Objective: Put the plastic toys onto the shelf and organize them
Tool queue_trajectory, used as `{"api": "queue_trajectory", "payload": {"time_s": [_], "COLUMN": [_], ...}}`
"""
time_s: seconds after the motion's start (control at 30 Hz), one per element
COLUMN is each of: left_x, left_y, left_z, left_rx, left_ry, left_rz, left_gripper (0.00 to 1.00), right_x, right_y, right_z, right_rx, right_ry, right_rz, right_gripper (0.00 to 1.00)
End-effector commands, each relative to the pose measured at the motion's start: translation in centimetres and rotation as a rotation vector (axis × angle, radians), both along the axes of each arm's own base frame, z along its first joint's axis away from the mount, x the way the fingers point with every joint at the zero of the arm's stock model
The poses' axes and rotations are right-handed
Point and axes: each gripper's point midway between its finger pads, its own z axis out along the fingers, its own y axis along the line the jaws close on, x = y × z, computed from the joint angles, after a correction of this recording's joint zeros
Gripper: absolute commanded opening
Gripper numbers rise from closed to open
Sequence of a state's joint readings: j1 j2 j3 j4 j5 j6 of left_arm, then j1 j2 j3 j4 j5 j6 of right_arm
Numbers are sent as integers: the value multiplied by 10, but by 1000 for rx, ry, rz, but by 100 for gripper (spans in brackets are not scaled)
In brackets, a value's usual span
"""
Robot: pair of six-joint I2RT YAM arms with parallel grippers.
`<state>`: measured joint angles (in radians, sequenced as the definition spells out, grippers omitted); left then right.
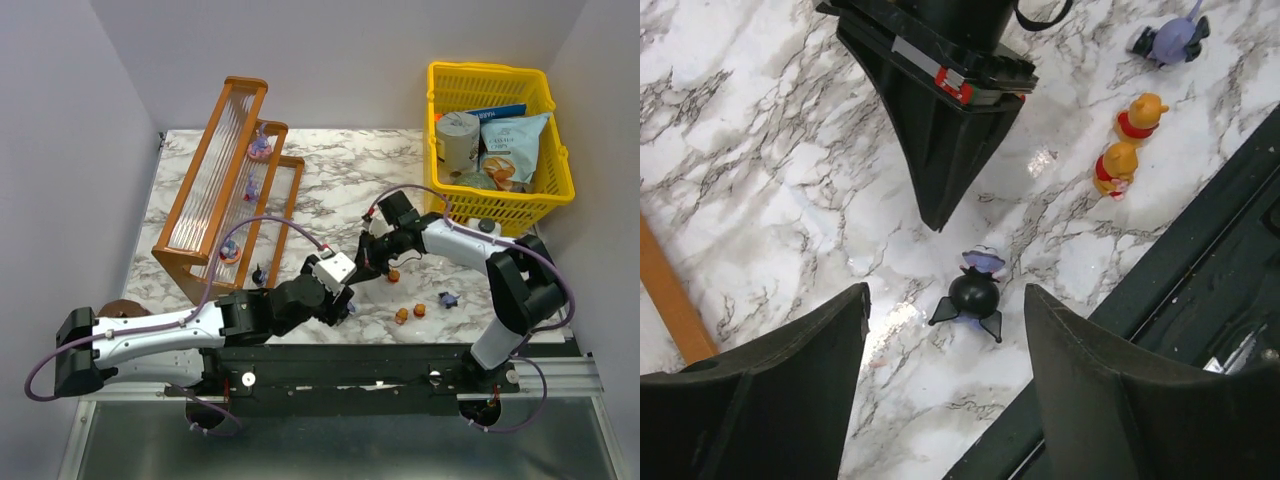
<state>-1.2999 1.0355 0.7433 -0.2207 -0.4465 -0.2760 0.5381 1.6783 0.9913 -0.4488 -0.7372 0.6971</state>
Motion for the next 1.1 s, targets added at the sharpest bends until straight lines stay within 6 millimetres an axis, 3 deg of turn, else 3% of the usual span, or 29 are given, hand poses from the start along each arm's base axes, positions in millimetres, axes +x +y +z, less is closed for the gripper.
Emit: {"api": "queue_trajectory", "payload": {"time_s": [0.0, 0.1, 0.13, 0.2, 0.23, 0.27, 0.33, 0.43, 0.77, 0.93, 1.07], "left_x": [1, 0, 1, 2, 3, 3, 6, 10, 22, 25, 27], "left_y": [3, 5, 6, 7, 7, 8, 9, 12, 25, 29, 31], "left_z": [31, 28, 27, 29, 29, 32, 37, 41, 44, 43, 41], "left_rx": [-59, -72, -75, -92, -100, -109, -123, -126, -136, -137, -130], "left_ry": [-11, 19, 25, 28, 31, 27, 21, 14, 20, 25, 28], "left_rz": [-33, -29, -21, -12, -6, -2, 9, 25, 59, 74, 78], "left_gripper": [74, 76, 77, 77, 79, 80, 81, 82, 85, 85, 85], "right_x": [6, 17, 26, 23, 9, 10, 1, -9, -8, -11, -18], "right_y": [12, -5, -12, -20, -19, -15, -8, -5, 8, 19, 15], "right_z": [39, 29, 22, 19, 8, 7, 5, -9, -38, -40, -46], "right_rx": [105, -45, -141, -218, -233, -225, -246, -236, -236, -257, -324], "right_ry": [5, -160, -275, -358, -394, -456, -565, -631, -653, -635, -596], "right_rz": [50, 83, 114, 150, 212, 214, 253, 264, 300, 317, 316], "right_gripper": [1, 1, 10, 24, 38, 50, 68, 78, 81, 81, 81]}}
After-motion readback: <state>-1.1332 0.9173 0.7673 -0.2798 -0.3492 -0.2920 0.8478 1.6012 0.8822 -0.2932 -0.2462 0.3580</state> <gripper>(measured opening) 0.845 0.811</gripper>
